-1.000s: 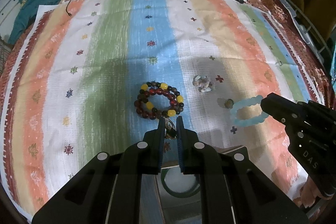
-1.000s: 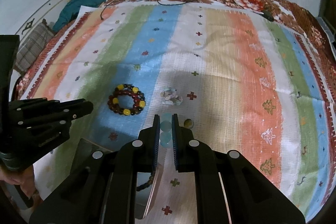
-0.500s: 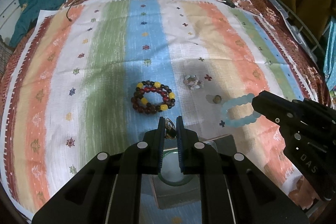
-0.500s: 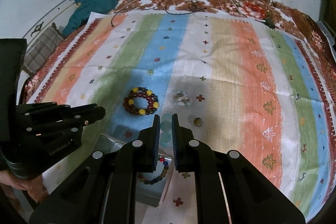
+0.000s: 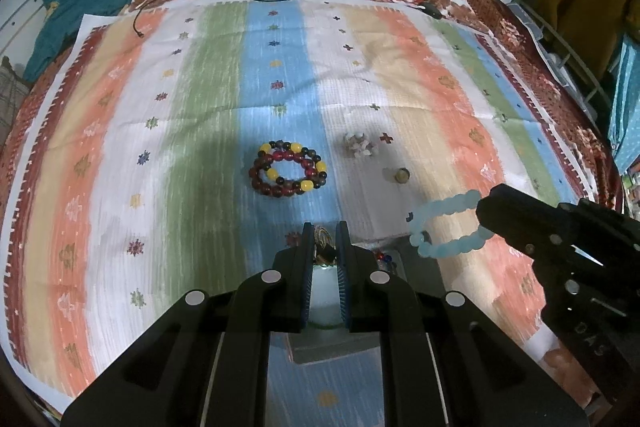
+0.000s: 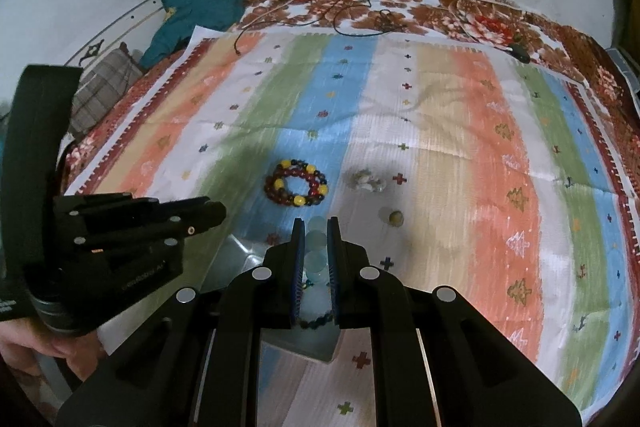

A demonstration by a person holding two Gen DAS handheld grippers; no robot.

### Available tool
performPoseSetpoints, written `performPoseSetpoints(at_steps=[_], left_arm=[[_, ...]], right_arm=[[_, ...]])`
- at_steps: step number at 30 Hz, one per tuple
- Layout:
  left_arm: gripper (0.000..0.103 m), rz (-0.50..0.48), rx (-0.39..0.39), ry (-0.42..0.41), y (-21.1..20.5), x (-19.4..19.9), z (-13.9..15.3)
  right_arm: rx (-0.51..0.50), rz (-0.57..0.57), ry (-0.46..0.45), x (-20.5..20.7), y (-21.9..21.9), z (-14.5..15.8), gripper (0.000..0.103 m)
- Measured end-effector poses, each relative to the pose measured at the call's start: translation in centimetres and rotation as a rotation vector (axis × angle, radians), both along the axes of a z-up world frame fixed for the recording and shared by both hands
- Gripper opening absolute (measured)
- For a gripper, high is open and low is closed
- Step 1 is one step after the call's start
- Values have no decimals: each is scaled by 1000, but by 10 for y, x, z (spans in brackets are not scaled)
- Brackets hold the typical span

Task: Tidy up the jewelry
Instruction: 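Lift and carry both held bracelets toward the tin, then lower both bracelets into the tin and open both tools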

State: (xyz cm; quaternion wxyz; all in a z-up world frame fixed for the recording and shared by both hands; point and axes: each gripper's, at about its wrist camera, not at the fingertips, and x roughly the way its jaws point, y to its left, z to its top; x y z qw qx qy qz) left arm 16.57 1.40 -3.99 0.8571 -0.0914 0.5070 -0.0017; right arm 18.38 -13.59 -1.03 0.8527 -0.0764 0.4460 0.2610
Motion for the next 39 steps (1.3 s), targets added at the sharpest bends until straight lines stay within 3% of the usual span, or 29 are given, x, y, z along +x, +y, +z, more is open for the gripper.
performPoseSetpoints(at_steps=[24,26,27,28,29,31,39], left_arm=[[10,-28,-22,-34,-13,-28,9],[13,-19,-24,-37,-11,-28,9],[24,-11,-21,-36,-11,-28,9],[36,3,-16,-34,-9,-28,9],[38,12,-16,-34,-6,-28,9],[38,33,-11,-28,-1,-26,8],[43,95,12,-19,19,-22,5]], right_arm=[[-16,-3,6,-20,-7,-7,12],[-28,-12,1,-19,-9,-8,12],[-30,-19,4,-17,-11,-8,12],[-29,-26,9,-16,-13,-9,14],[-30,-37,12,-14,-16,-10,16],[-34,-52,14,-8,-18,-10,31],[-51,-86,34,8,-20,-17,48]])
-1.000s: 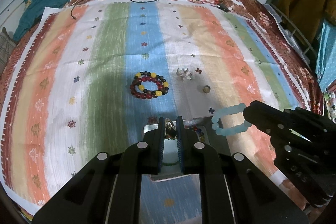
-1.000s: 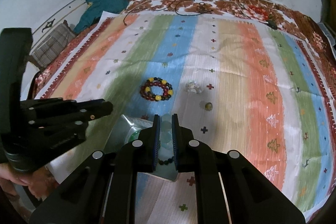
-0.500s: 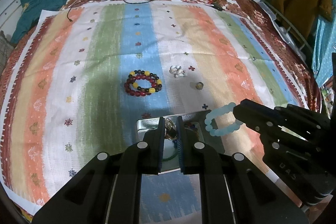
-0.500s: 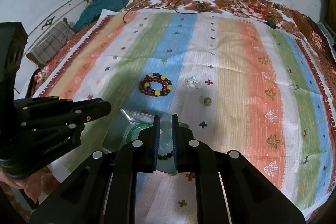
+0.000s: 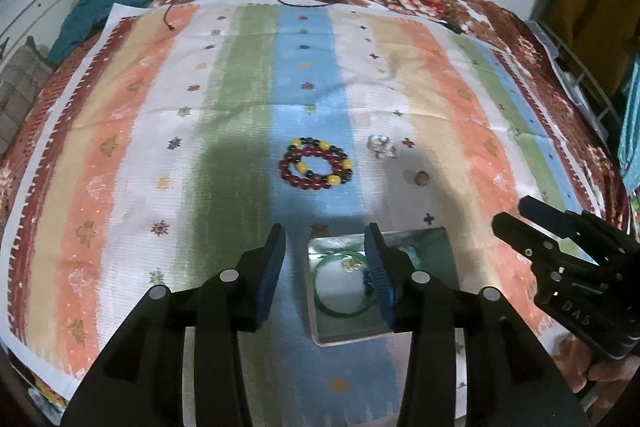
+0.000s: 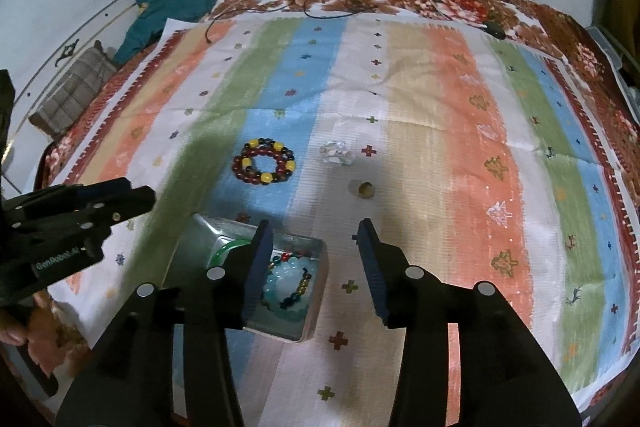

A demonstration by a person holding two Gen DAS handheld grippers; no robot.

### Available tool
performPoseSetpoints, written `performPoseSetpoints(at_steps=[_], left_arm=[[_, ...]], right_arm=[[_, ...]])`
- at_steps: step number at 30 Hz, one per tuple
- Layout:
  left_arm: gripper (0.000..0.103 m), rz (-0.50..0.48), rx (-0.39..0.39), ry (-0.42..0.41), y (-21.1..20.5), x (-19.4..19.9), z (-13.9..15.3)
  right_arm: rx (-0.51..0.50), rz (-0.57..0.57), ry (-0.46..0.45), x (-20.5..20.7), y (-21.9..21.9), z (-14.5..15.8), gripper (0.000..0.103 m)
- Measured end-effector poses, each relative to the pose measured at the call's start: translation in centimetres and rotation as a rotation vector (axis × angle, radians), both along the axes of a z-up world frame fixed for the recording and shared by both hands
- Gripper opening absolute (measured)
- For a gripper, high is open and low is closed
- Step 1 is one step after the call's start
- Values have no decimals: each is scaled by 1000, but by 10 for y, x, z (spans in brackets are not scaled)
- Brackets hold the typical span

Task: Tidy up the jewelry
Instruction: 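Lower both bracelets into the tin and open both tools, then move both open tools toward the yellow-bead bracelet and crystal bracelet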

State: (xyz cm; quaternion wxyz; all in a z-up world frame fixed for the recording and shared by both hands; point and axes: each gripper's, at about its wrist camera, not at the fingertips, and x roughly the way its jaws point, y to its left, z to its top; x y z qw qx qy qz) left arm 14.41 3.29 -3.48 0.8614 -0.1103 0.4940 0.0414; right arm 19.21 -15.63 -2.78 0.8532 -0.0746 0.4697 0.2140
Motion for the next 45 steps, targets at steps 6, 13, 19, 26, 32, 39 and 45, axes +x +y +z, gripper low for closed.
performPoseSetpoints(at_steps=[6,13,19,26,32,39,45], left_arm=[[47,57,11,10,16,6,-7],[51,68,58,26,18,20,-16],[52,59,91,39,15,37,-25],[53,53,117,73,16,58,-40],[54,94,85,92,29,72,-50],[54,94,60,118,34,86,-61],[53,83,59,137,35,98,-70]], right_arm=[[0,-21,6,15,2,-5,60],[-31,-19,5,27,9,-12,68],[-60,-25,10,37,13,-21,71],[-63,-29,31,54,16,-34,76],[-76,-27,42,70,22,-45,76],[-93,-12,40,81,30,-55,76],[-108,-15,62,93,32,-66,76]])
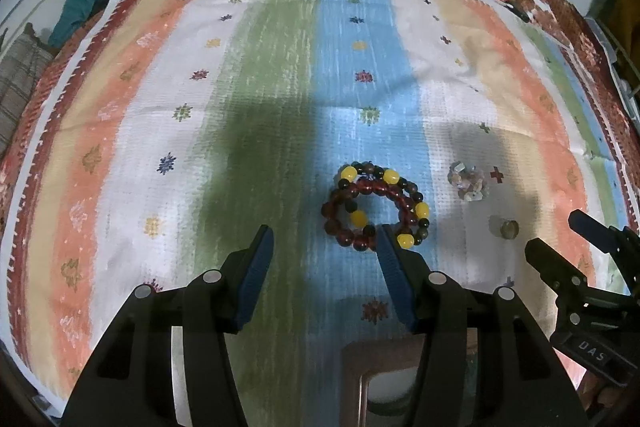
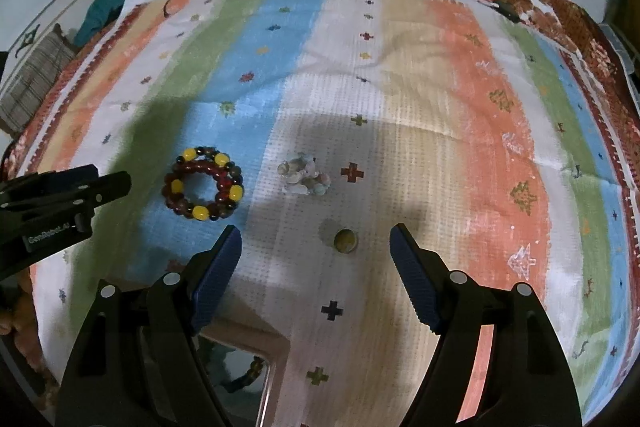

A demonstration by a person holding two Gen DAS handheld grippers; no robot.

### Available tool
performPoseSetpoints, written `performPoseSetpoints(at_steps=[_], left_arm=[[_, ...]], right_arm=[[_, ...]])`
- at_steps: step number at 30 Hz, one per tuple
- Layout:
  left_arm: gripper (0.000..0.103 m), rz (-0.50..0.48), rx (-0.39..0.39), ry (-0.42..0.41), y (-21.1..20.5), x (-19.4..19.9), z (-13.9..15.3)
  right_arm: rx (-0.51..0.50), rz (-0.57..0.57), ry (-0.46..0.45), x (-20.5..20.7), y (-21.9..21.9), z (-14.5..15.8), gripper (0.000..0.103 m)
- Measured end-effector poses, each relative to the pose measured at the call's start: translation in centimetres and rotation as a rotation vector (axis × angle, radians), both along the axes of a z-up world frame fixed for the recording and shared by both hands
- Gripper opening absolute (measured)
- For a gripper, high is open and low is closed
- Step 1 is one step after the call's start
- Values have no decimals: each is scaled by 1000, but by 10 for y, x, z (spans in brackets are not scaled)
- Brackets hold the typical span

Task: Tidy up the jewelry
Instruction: 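Move both open tools toward the yellow-bead bracelet and crystal bracelet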

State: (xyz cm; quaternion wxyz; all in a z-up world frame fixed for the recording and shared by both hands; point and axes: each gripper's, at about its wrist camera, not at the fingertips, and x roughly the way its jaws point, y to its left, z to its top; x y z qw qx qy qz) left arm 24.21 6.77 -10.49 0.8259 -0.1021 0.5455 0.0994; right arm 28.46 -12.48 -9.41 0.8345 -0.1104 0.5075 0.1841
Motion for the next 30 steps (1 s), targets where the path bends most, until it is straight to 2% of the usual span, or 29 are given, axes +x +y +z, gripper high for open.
performPoseSetpoints(at_steps=[17,30], left_arm=[[53,-31,9,46,0,23,-22],[41,-38,-5,84,2,42,-37]], right_arm=[[-18,17,8,27,14,-16,76],[-49,42,32,42,26,-34,76]])
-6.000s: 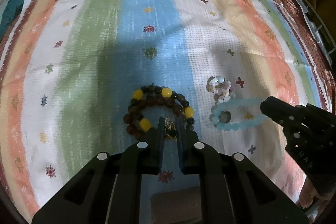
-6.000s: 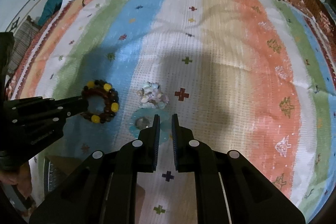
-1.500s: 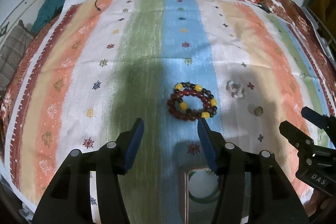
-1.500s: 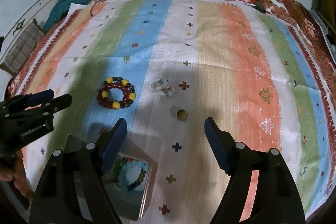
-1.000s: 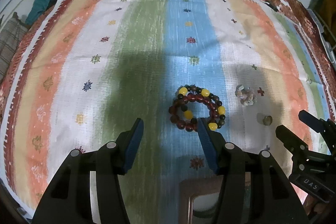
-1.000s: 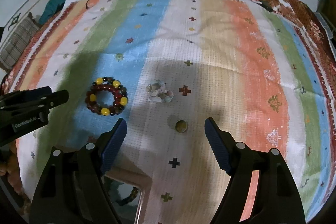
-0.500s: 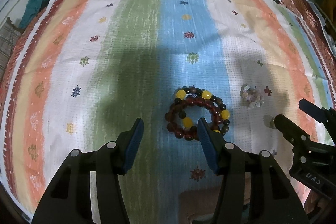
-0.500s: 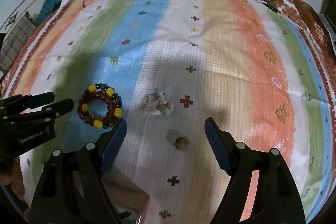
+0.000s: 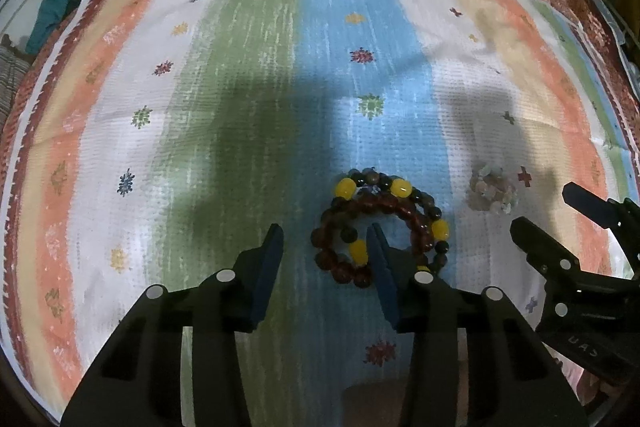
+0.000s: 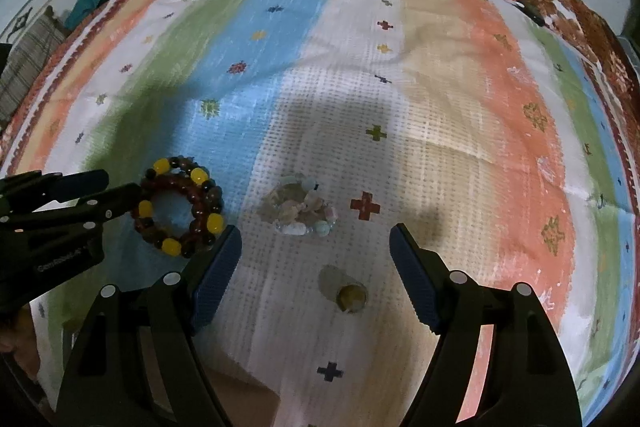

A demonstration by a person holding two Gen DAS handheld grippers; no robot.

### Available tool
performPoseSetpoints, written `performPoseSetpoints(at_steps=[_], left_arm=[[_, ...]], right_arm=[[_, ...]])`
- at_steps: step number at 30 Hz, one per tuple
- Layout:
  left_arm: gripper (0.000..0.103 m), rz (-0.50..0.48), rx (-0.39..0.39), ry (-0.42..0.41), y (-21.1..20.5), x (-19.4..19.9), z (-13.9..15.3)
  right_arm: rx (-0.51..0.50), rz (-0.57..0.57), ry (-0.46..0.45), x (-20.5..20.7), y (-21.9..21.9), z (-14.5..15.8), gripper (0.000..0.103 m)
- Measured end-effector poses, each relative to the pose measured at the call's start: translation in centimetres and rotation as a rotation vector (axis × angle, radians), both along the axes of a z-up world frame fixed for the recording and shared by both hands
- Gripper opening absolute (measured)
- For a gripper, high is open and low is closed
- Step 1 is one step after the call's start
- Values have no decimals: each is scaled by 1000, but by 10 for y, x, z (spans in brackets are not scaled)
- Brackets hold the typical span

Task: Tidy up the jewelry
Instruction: 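Move both open tools toward the yellow-bead bracelet and crystal bracelet, then grasp the yellow-and-black bead bracelet with the left tool while the right grasps the clear crystal bracelet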

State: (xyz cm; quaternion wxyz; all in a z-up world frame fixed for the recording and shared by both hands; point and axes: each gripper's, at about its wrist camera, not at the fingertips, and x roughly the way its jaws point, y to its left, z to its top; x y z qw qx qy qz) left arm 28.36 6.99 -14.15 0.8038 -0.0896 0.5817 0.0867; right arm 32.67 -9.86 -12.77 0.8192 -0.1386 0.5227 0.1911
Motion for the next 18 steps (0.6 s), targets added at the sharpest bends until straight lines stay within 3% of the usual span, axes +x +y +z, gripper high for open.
performPoseSetpoints(at_steps=[3,10,12,18], left_arm=[[37,-2,-13,7,2,3,-4],[30,-30,-27,24,0,9,-15],[22,-36,-24,27,-1,11,-17],[11,-45,2,23,0,10,-18]], right_arm=[[-5,3,6,4,1,-5,76],[1,8,26,13,6,-13,65],[0,10,39,15,7,-17,55],[-9,22,57,17,10,-26,27]])
